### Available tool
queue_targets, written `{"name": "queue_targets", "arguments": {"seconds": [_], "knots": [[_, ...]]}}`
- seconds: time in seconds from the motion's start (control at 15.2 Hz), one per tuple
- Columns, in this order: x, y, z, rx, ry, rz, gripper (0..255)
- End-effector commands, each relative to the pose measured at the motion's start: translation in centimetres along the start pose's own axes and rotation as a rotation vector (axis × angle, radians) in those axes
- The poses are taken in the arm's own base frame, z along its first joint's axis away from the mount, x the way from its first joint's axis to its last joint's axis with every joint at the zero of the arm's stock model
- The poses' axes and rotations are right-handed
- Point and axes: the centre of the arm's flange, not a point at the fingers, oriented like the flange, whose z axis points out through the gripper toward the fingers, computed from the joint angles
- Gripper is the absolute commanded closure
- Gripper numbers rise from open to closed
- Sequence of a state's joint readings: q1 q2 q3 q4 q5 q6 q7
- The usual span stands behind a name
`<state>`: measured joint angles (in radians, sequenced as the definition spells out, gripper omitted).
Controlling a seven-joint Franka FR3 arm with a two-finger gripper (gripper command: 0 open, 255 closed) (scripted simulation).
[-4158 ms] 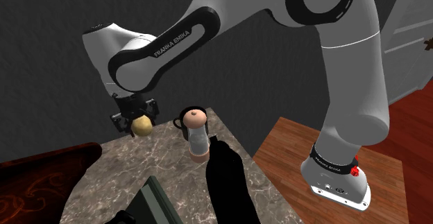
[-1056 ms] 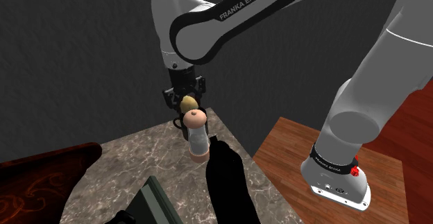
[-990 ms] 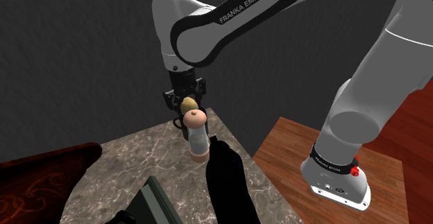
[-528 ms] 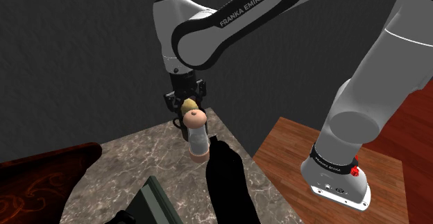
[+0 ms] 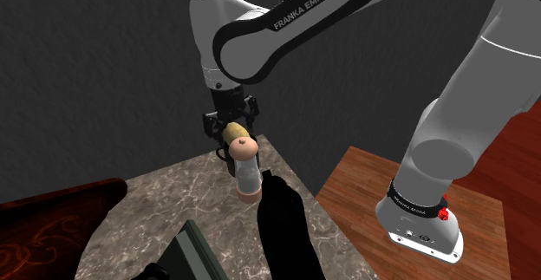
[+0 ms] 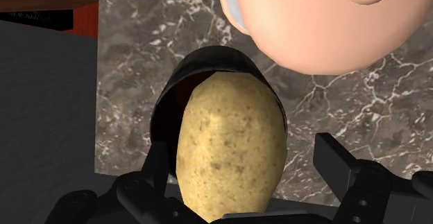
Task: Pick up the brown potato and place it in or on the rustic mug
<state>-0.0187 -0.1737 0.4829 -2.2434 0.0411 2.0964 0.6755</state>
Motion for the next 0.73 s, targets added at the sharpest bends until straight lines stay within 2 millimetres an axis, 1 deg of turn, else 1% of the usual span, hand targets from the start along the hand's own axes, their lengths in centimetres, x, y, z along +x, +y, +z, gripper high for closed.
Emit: {"name": "queue_targets", "arguments": {"seconds": [0.0,0.13,0.66], "knots": [[-0.1,0.1,-2.1,0.0,0.0,0.0,0],[-0.1,0.1,-4.4,0.0,0.0,0.0,0],[-0.1,0.1,-4.4,0.0,0.0,0.0,0]]}}
